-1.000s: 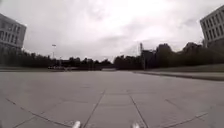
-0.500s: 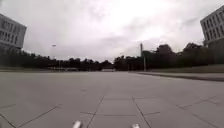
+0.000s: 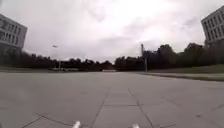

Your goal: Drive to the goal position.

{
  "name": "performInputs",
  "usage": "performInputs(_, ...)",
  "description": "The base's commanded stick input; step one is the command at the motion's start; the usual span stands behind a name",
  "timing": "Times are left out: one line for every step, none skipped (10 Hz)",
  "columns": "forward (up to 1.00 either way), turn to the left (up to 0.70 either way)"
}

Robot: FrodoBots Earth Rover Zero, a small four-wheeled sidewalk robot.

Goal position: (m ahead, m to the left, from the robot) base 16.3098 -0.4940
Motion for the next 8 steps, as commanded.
performInputs(0.7,-0.03)
performInputs(0.7,0.0)
performInputs(0.7,0.0)
performInputs(0.7,0.0)
performInputs(0.7,0.0)
performInputs(0.7,0.0)
performInputs(0.7,0.0)
performInputs(0.7,0.0)
